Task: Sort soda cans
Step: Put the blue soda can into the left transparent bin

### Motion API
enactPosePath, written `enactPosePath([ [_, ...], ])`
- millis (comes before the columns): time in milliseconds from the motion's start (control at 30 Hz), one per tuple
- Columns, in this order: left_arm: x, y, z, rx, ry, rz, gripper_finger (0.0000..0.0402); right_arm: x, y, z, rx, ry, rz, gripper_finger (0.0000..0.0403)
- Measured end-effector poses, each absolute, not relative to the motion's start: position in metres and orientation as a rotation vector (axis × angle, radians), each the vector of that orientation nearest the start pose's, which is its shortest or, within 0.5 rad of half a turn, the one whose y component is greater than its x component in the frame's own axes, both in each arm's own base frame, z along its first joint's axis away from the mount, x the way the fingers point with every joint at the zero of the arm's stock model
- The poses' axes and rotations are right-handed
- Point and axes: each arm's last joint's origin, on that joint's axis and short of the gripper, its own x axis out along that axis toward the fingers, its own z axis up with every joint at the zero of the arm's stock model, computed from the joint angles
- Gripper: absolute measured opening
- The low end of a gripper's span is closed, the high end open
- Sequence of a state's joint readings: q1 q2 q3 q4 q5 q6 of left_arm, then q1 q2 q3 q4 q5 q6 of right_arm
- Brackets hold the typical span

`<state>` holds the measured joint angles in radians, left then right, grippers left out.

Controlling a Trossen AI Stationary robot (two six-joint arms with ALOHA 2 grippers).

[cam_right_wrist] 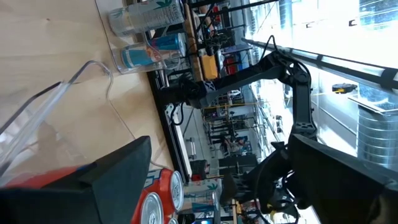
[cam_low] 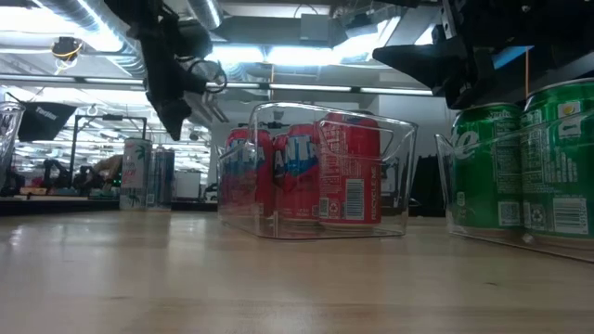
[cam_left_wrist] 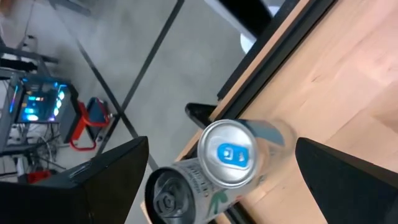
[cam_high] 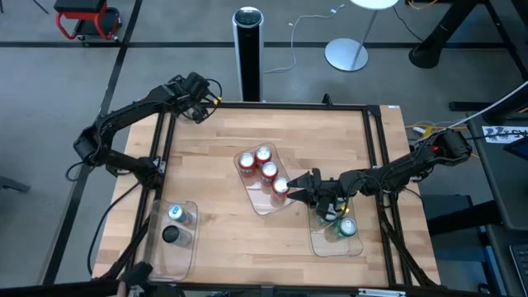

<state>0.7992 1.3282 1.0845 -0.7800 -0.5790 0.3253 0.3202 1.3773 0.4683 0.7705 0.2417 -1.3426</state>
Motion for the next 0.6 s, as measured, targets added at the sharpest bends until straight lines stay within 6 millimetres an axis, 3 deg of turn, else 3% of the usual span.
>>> enactPosePath([
  [600, 0.155, 0.227, 0.249, 0.019, 1.433, 0.949, 0.0395, 0.251, 0.076, 0.194, -1.372, 0.051, 0.149, 0.0376],
])
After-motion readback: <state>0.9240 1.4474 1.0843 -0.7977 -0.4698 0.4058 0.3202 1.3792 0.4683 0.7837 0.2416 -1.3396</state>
